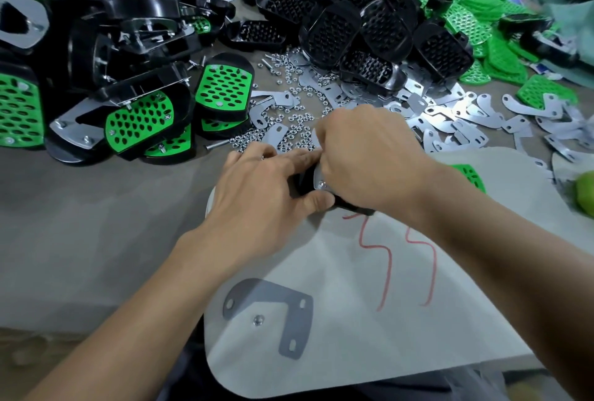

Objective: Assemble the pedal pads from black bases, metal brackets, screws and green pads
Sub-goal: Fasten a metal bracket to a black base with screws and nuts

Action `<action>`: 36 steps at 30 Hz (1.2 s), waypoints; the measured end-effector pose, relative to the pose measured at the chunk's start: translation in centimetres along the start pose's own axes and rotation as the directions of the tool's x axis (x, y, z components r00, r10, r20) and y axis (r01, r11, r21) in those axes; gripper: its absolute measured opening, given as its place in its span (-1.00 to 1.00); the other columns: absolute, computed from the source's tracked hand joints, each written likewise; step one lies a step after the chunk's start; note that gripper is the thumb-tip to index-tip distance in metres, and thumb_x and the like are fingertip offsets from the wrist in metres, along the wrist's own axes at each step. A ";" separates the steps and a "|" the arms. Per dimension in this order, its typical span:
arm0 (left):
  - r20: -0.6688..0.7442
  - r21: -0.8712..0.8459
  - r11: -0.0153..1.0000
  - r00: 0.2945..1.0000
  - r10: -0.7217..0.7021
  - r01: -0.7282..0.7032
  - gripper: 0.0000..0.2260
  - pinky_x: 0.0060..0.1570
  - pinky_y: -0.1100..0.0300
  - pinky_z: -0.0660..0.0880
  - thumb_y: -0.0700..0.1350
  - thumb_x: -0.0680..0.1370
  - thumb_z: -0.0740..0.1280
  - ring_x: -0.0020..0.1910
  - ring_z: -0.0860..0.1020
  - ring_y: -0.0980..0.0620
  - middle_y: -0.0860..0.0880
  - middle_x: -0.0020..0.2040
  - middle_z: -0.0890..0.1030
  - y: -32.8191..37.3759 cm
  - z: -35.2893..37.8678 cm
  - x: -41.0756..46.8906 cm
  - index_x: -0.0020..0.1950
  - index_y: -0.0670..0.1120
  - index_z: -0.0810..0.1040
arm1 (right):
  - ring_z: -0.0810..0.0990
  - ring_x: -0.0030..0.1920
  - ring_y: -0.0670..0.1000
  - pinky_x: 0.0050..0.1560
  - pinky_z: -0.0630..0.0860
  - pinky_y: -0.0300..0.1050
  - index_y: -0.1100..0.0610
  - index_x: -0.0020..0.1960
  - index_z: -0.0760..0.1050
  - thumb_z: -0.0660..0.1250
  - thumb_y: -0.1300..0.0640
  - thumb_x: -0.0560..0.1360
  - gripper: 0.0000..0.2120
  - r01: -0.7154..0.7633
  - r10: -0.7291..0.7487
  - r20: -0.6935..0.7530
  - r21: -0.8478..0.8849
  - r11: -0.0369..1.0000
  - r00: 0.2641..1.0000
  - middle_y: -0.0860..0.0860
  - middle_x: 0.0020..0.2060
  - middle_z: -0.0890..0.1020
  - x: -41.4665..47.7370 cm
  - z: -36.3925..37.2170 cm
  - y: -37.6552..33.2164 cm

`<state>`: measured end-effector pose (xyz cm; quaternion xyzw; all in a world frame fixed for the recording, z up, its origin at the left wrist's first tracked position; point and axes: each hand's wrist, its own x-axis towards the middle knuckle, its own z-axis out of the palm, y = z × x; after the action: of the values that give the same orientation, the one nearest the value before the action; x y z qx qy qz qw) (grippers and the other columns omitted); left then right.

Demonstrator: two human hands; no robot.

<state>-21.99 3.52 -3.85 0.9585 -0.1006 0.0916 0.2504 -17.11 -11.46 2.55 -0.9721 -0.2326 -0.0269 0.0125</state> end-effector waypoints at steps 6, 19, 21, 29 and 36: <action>-0.027 -0.032 0.999 1.000 0.010 -0.011 -0.48 -0.10 0.11 0.07 0.36 0.44 0.40 -0.03 0.23 0.15 0.63 -0.20 0.29 -0.1 0.0 0.0 0.35 0.21 0.58 | 0.35 -0.24 0.19 -0.23 0.19 -0.04 0.07 -0.10 0.35 0.44 0.09 0.40 -0.74 -0.008 0.008 -0.005 0.040 0.999 1.000 0.02 -0.36 0.37 -0.6 0.6 -0.1; -0.041 -0.028 0.999 0.999 0.018 -0.019 -0.47 -0.04 0.08 0.18 0.43 0.44 0.31 0.07 0.40 0.04 0.53 -0.28 0.28 0.0 0.1 -0.1 0.32 0.22 0.59 | 0.38 -0.27 0.21 -0.32 0.15 0.01 0.07 -0.10 0.33 0.50 0.06 0.36 -0.65 -0.089 0.099 -0.074 0.128 0.988 0.992 -0.01 -0.42 0.35 -1.4 1.2 -0.9; -0.021 0.007 1.000 1.000 0.013 -0.013 -0.44 -0.02 0.07 0.18 0.43 0.46 0.34 0.10 0.40 0.04 0.50 -0.14 0.44 -0.1 0.2 0.0 0.39 0.23 0.55 | 0.48 -0.23 0.26 -0.26 0.32 0.02 0.08 -0.12 0.42 0.46 0.11 0.37 -0.79 -0.075 0.092 -0.108 0.156 0.985 0.990 0.04 -0.39 0.47 -1.3 1.5 -0.4; -0.021 -0.003 1.000 1.000 0.003 -0.003 -0.42 0.00 0.06 0.22 0.43 0.43 0.29 0.08 0.35 0.09 0.38 0.01 0.59 0.1 0.1 0.1 0.38 0.22 0.55 | 0.37 -0.25 0.21 -0.23 0.14 -0.03 0.11 -0.18 0.36 0.51 0.07 0.37 -0.69 -0.047 0.058 -0.060 0.178 0.983 0.996 0.03 -0.38 0.38 -1.4 1.3 -0.4; -0.033 -0.056 0.998 0.999 0.024 -0.026 -0.42 -0.02 0.07 0.23 0.33 0.38 0.10 0.04 0.45 0.00 0.66 -0.17 0.34 0.5 -0.2 -0.1 0.30 0.23 0.60 | 0.60 -0.07 0.23 -0.13 0.13 -0.05 0.09 -0.08 0.19 0.32 0.23 0.45 -0.73 -0.126 0.131 -0.112 0.051 0.991 0.985 -0.02 -0.28 0.44 -2.1 1.8 -2.5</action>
<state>-22.20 3.25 -3.45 0.9481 -0.1111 0.1075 0.2778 -20.06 -10.09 0.62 -0.9814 -0.1688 -0.0771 0.0487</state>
